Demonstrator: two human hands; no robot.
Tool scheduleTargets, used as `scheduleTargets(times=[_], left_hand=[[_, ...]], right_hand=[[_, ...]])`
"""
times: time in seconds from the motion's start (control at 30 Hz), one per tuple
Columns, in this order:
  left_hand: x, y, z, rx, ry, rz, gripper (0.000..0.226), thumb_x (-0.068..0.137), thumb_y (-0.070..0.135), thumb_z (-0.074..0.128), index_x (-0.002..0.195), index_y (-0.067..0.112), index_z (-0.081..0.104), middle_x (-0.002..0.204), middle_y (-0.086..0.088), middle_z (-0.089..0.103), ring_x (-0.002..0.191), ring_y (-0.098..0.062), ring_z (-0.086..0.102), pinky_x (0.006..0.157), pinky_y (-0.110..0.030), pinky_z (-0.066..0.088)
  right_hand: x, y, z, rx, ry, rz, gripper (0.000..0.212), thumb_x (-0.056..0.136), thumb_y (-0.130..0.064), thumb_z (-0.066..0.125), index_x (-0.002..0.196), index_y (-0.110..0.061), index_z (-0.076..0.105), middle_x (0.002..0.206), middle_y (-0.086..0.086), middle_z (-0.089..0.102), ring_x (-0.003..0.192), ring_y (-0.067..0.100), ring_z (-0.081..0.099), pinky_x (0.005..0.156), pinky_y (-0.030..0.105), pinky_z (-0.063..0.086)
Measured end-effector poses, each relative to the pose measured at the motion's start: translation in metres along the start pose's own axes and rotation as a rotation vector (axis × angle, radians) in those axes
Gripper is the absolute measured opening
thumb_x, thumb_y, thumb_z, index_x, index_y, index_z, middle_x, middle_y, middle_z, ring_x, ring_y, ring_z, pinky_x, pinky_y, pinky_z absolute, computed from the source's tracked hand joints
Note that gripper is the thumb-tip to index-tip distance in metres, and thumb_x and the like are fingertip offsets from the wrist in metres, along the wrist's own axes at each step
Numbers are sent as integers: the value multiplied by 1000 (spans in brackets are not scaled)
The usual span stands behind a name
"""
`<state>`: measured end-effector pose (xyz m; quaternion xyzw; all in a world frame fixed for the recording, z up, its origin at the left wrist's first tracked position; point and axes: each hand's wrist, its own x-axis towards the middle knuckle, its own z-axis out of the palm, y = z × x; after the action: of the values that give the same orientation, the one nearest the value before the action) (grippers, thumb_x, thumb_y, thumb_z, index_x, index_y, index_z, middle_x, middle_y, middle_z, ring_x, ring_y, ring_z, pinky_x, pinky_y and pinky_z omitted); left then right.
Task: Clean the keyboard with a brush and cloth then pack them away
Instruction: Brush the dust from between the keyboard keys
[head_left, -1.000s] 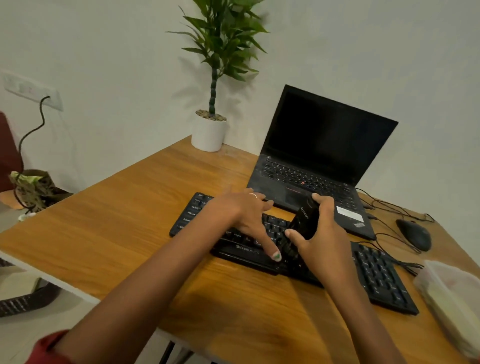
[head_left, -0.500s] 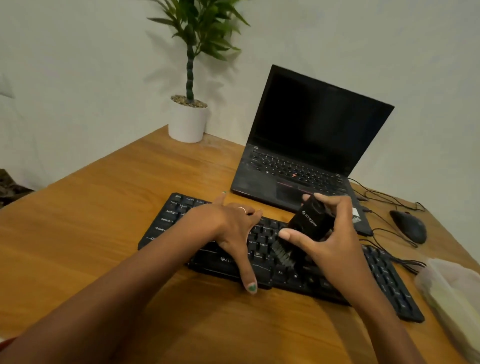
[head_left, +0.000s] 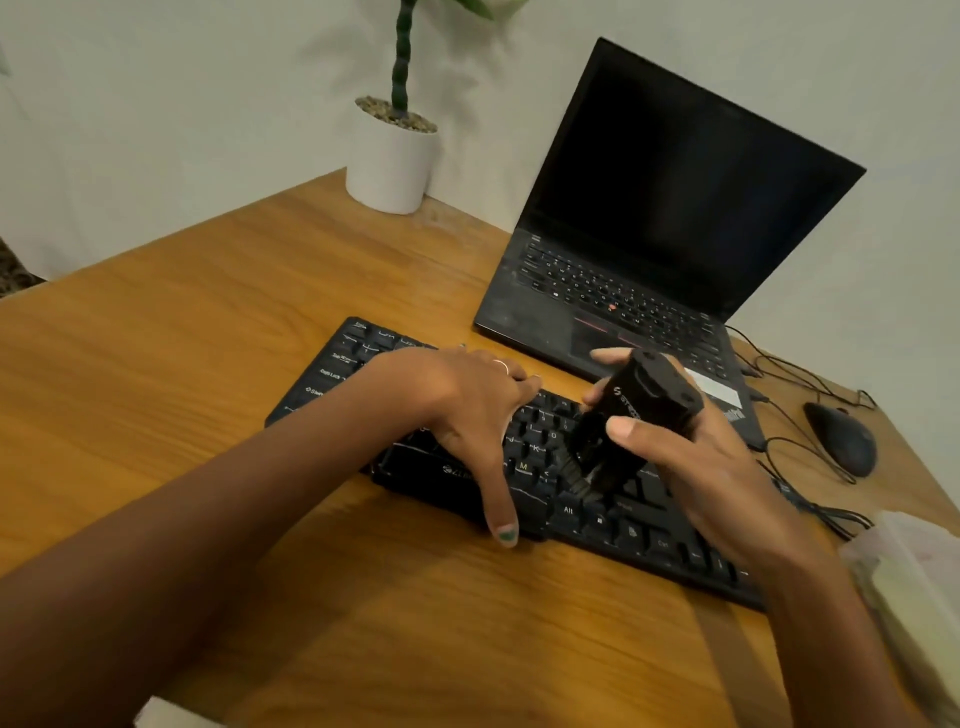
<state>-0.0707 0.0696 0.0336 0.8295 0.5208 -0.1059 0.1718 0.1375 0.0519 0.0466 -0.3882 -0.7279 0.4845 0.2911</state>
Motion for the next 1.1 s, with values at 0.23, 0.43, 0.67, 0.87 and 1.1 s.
scheduleTargets(times=[0.23, 0.43, 0.67, 0.87, 1.1], left_hand=[[2, -2, 1, -8, -7, -3, 140, 52, 76, 75, 155, 22, -3, 162, 6, 1, 147, -23, 8, 119, -47, 18], [2, -1, -1, -3, -18, -15, 139, 54, 75, 74, 155, 21, -5, 163, 5, -2, 148, -24, 4, 119, -47, 17], [3, -1, -1, -7, -20, -16, 139, 55, 73, 75, 155, 21, -5, 163, 4, -2, 148, -24, 4, 119, -48, 16], [3, 0, -1, -4, -16, -15, 138, 54, 74, 75, 155, 21, -3, 163, 3, 1, 148, -25, 6, 118, -49, 19], [4, 0, 0, -1, -6, -6, 137, 54, 74, 75, 155, 21, 0, 162, 3, 5, 147, -26, 10, 117, -50, 23]], right_hand=[[3, 1, 11, -217, 151, -126, 68, 58, -64, 72, 107, -22, 50, 102, -2, 68, 96, 12, 66, 75, 24, 55], [4, -2, 18, -310, 187, -202, 69, 48, -64, 77, 100, -29, 49, 98, -5, 69, 93, 9, 67, 76, 18, 53], [8, -4, 20, -284, 124, -180, 72, 47, -67, 76, 100, -25, 51, 96, -4, 69, 90, 8, 67, 72, 16, 53], [10, 5, 29, -327, 327, -247, 61, 54, -57, 76, 101, -30, 48, 97, -7, 68, 93, 5, 65, 74, 15, 51], [12, 3, 25, -314, 279, -198, 66, 53, -64, 74, 102, -27, 49, 97, -8, 70, 91, 6, 67, 72, 15, 52]])
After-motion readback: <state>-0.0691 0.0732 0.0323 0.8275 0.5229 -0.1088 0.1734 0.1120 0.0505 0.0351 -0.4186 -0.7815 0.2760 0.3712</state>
